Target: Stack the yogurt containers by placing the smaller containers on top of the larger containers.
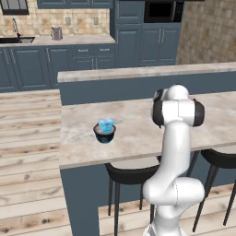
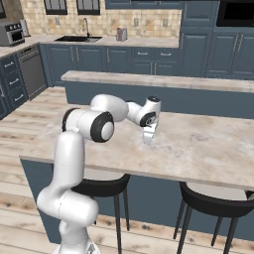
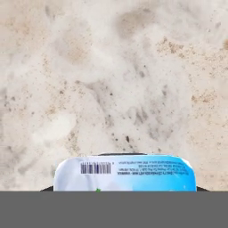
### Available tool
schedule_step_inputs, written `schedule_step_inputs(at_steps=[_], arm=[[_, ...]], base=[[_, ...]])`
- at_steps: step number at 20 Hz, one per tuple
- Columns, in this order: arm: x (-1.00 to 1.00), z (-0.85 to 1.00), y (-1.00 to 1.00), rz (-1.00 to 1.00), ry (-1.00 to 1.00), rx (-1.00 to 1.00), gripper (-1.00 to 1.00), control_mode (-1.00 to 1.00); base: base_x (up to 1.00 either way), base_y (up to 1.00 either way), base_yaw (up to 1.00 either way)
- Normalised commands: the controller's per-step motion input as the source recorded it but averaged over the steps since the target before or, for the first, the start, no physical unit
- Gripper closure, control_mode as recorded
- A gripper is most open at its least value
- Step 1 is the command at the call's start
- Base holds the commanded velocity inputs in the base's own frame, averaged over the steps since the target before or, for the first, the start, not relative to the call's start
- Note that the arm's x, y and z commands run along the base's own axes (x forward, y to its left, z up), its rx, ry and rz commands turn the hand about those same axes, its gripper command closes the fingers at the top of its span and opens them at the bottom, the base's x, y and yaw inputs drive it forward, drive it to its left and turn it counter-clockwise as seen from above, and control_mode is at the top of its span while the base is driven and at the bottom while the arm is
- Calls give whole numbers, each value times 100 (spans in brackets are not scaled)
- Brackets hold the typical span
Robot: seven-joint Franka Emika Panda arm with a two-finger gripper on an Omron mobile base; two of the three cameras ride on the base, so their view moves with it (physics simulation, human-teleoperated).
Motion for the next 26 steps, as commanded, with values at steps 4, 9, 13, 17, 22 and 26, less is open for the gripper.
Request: schedule_step_inputs(at_steps=[4, 9, 13, 17, 22, 26], arm=[[-24, 34, 4, 12, 0, 7, 100, -100], [-31, 28, 10, 13, 1, 5, 100, -100], [-29, 31, 12, 12, 0, 1, 100, -100], [-28, 33, 15, 11, -4, 0, 100, -100], [-29, 35, 18, 11, -8, 0, 100, -100], [-29, 35, 20, 10, -12, 0, 100, -100]], base=[[0, 0, 0], [0, 0, 0], [0, 0, 0], [0, 0, 0], [0, 0, 0], [0, 0, 0]])
